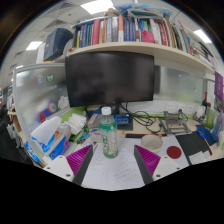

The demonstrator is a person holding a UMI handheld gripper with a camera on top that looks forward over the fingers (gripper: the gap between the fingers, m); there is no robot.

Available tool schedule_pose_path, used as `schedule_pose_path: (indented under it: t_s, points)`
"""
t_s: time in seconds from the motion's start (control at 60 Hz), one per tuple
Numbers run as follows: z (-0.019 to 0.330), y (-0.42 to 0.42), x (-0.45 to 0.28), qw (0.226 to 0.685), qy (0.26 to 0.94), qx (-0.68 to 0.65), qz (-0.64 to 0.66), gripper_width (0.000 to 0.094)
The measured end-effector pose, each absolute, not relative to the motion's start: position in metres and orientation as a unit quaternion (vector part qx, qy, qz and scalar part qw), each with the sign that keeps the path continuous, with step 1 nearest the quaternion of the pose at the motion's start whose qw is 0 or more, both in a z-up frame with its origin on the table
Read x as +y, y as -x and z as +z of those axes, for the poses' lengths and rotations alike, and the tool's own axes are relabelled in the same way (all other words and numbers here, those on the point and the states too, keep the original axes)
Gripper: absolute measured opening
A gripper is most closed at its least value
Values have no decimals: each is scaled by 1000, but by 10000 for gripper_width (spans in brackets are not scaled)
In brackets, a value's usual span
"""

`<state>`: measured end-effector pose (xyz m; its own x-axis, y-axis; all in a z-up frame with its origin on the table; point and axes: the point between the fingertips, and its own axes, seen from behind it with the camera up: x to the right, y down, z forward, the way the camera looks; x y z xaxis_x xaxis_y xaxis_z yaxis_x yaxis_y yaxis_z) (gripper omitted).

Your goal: Pour water

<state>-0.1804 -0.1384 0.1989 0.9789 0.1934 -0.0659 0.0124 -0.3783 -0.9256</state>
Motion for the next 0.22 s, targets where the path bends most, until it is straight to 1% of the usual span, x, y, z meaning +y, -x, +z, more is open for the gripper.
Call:
schedule_pose_path:
  t_s: [0.083,0.217]
  points:
    - [194,183,-113,561,823,-60,69,858]
    - [198,162,-80,572,818,-30,39,849]
